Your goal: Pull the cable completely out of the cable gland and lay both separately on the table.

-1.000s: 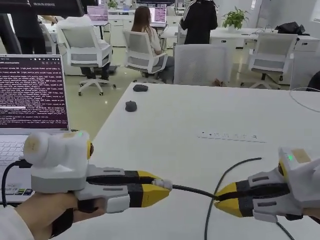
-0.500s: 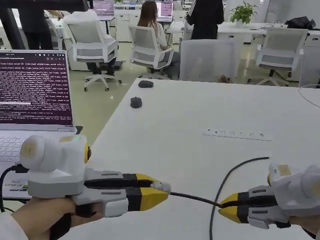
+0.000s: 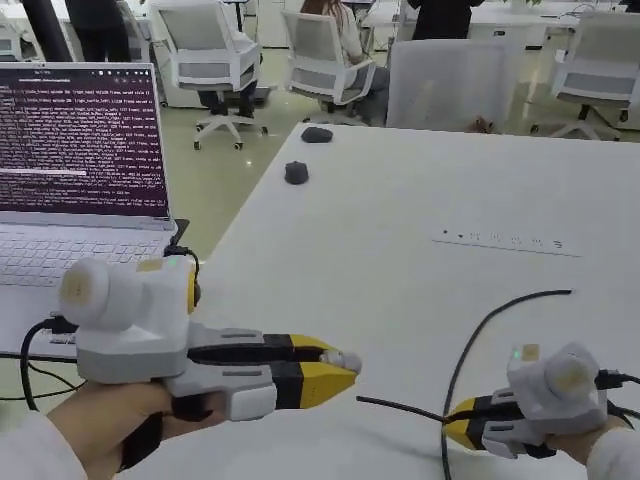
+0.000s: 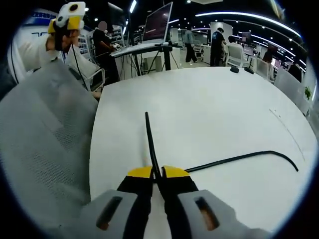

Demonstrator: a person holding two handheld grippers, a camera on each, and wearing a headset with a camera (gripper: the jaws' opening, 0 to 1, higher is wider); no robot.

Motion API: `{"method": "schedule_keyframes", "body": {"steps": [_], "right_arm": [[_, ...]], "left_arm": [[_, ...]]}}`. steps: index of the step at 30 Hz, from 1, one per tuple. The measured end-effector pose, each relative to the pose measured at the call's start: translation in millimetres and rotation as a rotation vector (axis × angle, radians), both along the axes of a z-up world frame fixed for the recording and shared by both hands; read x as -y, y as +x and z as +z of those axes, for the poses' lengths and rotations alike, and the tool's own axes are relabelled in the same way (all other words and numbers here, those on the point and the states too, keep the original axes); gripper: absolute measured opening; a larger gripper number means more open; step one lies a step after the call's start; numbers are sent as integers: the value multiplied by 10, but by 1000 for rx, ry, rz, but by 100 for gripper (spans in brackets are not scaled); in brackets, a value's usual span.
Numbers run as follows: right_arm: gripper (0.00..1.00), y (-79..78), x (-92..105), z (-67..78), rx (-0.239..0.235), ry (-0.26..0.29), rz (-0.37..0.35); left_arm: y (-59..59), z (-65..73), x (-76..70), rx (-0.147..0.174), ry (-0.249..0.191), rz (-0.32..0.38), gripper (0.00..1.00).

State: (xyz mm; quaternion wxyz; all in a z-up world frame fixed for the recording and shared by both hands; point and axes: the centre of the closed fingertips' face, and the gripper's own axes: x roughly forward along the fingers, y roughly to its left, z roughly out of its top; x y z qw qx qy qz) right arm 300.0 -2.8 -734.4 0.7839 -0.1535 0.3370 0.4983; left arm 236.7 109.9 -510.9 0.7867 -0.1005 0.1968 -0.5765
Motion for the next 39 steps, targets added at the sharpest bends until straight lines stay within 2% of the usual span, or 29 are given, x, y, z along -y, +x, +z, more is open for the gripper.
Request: {"method": "schedule_keyframes", "body": {"steps": [4,8,16,20,26,29,33,39], "right_arm": [[6,-41,-13,-137,-41,-8,-15],[7,-63,-17,-203,-60,-12,-22],[10,-50,10,-149,-59,20,-58],[17,-46,23,-96,-47,35,-67],[23,-65,77,55,-25,61,-84],[25,-95,125,142,-12,70,-94],[27,-137,186,304,4,101,-122],[31,-262,297,586,45,139,-154]], "left_arm": [[-11,-64,-12,-12,17,5,16],[-13,-92,-26,-21,21,9,16],[45,-143,-81,-36,30,23,16],[61,-184,-66,-42,37,16,16],[160,-239,11,-40,50,-2,16],[233,-308,70,-25,75,-18,16],[383,-454,139,-21,108,-22,16],[686,-700,190,-21,151,31,16]]}}
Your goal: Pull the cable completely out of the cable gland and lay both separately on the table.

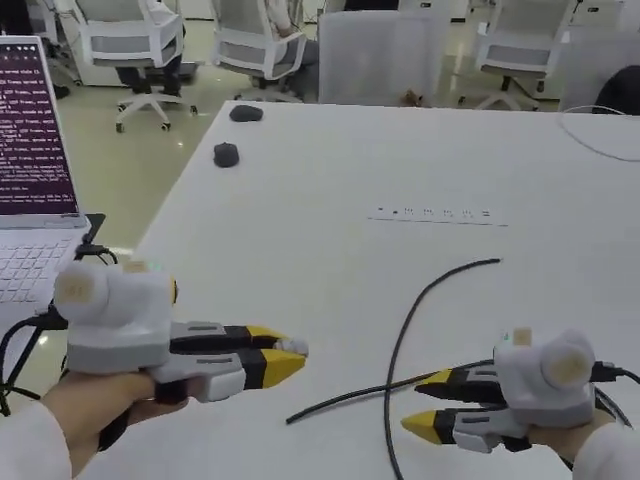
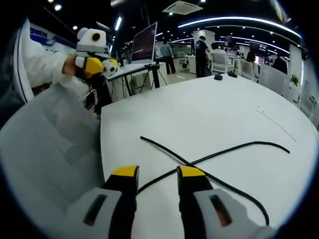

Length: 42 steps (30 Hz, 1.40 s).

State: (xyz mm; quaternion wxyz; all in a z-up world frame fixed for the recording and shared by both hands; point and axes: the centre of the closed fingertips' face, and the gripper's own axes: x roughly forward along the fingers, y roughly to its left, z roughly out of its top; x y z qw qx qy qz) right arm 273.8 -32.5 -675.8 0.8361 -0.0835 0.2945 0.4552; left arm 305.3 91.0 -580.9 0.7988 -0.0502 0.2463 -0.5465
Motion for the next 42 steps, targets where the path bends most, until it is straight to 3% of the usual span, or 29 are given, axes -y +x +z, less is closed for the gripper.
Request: {"method": "schedule_keyframes", "body": {"steps": [4,9,14,22,27,30,33,36,37,42], "right_arm": [[33,-102,103,190,30,10,-32],[34,-203,256,385,63,9,-87],[34,-312,454,494,80,9,-173],[34,-526,680,449,53,-6,-270],[34,-623,751,433,41,2,-318],[34,-652,779,411,32,9,-343],[34,-680,779,395,25,11,-352],[34,-723,780,381,16,3,-339],[34,-729,785,382,16,2,-338],[35,-725,863,389,14,0,-356]], "left_arm": [[174,-211,10,-7,34,31,16],[340,-625,40,-35,112,46,16],[363,-970,127,-71,164,24,16],[394,-1366,172,-91,235,9,16],[425,-1483,159,-98,243,29,16],[407,-1575,145,-93,273,19,16],[405,-1639,137,-108,282,28,16],[411,-1684,123,-108,298,36,16],[423,-1662,141,-96,278,36,16],[434,-1668,137,-93,283,55,17]]}}
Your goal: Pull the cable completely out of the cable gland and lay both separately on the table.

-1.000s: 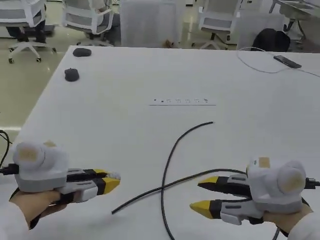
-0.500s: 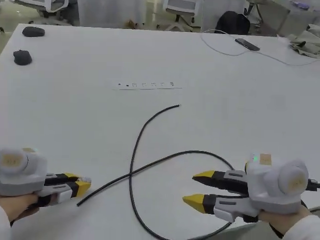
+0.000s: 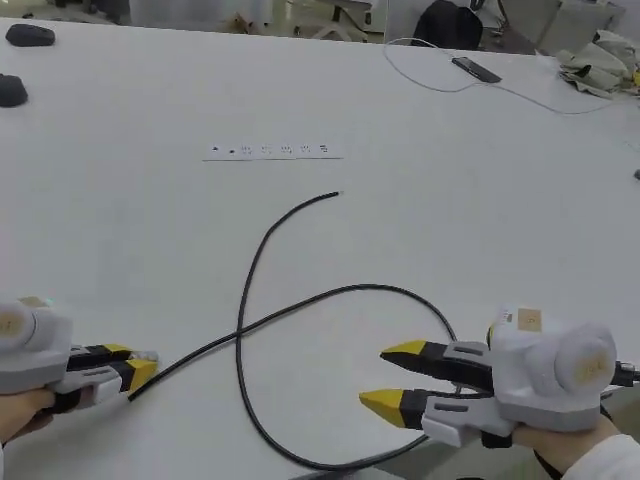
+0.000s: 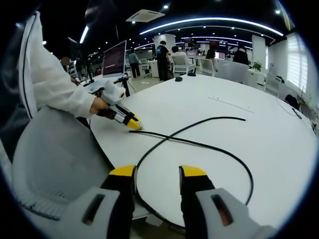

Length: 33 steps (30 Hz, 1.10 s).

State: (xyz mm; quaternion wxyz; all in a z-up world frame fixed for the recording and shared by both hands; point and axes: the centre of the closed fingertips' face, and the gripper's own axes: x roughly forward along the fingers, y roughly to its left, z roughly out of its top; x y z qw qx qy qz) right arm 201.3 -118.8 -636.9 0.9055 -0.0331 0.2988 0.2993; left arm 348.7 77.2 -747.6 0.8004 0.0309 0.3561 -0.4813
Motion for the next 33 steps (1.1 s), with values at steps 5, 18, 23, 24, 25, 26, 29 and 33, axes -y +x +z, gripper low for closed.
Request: {"method": "schedule_keyframes", "body": {"steps": [5,18,23,24,25,26,29,33], "right_arm": [[35,15,3,32,10,3,-5],[40,-4,-25,117,6,11,45],[46,-4,-42,167,-4,9,62],[47,-6,-41,177,-7,11,62],[49,-11,-34,194,-10,14,59],[49,-14,-26,205,-12,17,55],[53,-29,26,233,-23,30,31],[57,-96,127,240,-62,41,-11]], "left_arm": [[3,0,-2,3,2,7,17],[-101,383,-241,18,-10,52,30],[-216,722,-445,33,-12,46,38],[-245,821,-497,29,-21,54,40],[-274,893,-526,24,-30,58,43],[-321,1002,-566,25,-39,60,45],[-436,1255,-667,34,-50,57,51],[-622,1558,-821,34,-70,68,60]]}}
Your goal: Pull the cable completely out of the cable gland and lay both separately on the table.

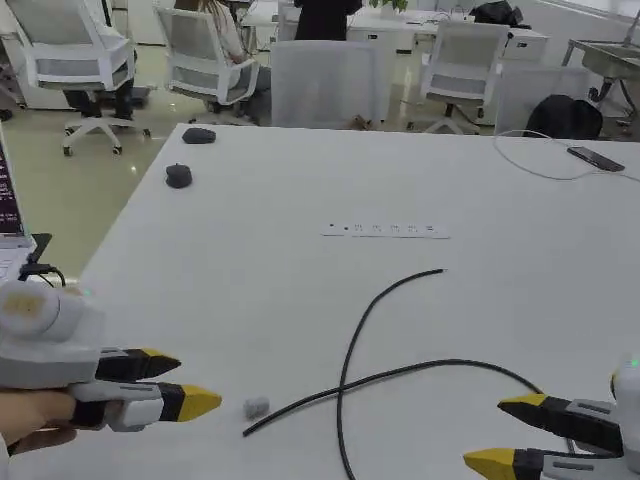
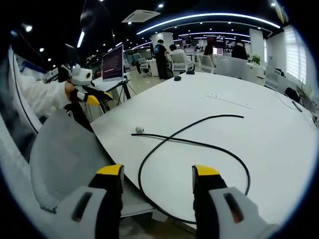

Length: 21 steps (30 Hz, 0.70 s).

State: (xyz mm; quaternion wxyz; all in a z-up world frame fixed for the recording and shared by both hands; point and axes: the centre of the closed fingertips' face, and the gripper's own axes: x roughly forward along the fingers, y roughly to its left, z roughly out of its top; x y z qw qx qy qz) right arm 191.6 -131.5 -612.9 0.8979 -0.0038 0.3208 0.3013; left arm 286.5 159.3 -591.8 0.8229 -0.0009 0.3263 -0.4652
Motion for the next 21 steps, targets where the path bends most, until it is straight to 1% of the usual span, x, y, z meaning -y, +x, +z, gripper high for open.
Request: {"method": "schedule_keyframes", "body": {"steps": [2,4,7,11,15,18,19,21], "right_arm": [[59,-40,52,-8,-26,13,-27],[60,-70,100,-24,-41,22,-49],[61,-148,167,-59,-71,35,-91],[60,-213,245,-63,-98,56,-136],[60,-235,292,-68,-109,58,-155],[60,-269,267,-75,-119,56,-155],[60,-270,261,-78,-120,57,-155],[61,-275,236,-85,-121,56,-154]], "left_arm": [[-97,106,-70,1,-5,3,63],[-162,183,-119,6,-17,15,65],[-244,240,-180,0,-34,35,70],[-294,240,-225,1,-43,61,71],[-296,252,-236,-21,-75,100,71],[-323,260,-208,-26,-99,101,71],[-342,244,-195,-33,-102,96,71],[-376,215,-174,-36,-97,87,71]]}}
